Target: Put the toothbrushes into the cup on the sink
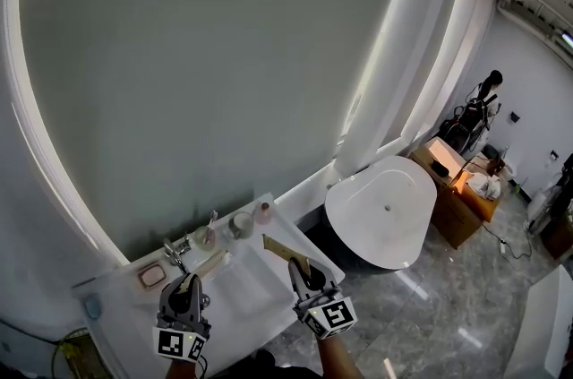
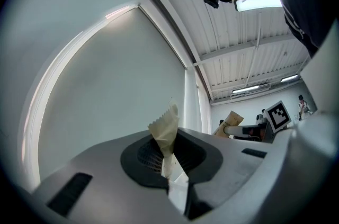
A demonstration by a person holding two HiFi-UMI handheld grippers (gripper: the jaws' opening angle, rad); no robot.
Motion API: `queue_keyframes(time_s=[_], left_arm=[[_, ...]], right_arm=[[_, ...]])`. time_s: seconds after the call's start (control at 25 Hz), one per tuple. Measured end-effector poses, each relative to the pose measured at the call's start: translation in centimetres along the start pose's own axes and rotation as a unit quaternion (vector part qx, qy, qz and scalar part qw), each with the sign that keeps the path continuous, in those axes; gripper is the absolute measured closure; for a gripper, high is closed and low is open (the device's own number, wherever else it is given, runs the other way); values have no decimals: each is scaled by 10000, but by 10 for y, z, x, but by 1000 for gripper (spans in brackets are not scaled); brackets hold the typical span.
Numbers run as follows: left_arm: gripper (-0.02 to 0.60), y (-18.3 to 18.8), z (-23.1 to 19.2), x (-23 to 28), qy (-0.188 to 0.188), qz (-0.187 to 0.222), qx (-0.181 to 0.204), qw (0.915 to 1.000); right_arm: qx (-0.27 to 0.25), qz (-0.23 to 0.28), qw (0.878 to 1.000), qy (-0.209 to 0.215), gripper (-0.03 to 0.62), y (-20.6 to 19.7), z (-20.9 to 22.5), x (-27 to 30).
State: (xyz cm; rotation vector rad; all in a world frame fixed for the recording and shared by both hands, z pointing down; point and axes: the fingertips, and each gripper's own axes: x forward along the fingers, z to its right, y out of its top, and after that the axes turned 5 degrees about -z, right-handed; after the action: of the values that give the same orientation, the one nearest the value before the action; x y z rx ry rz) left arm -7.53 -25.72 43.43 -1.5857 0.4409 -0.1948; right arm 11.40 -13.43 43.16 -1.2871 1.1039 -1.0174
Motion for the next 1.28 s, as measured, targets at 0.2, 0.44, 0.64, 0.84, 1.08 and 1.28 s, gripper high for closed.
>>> queue_keyframes(time_s=[0.2,0.44,0.64,0.84,1.08,1.28], left_arm=[[537,-6,-2,-4,-69,-17,-53,10000],[537,-10,-5,2,-146,-42,-37,9999],[537,-14,-1,12,-63,-62,-35,10000],[537,-23,5,27,181,-95,70,9998],[537,-33,26,55,805,-135,178,9965],[537,-35,61,95,1301,-183,397,9905]], right_arm=[[43,50,10000,16,545,-2,-10,1],[202,134,9997,-50,546,-5,-8,3],[165,135,9998,-30,545,-3,5,7],[-2,85,9998,172,546,-23,33,18],[31,46,9978,668,546,-34,85,31],[218,-152,9921,1226,546,-42,140,47]])
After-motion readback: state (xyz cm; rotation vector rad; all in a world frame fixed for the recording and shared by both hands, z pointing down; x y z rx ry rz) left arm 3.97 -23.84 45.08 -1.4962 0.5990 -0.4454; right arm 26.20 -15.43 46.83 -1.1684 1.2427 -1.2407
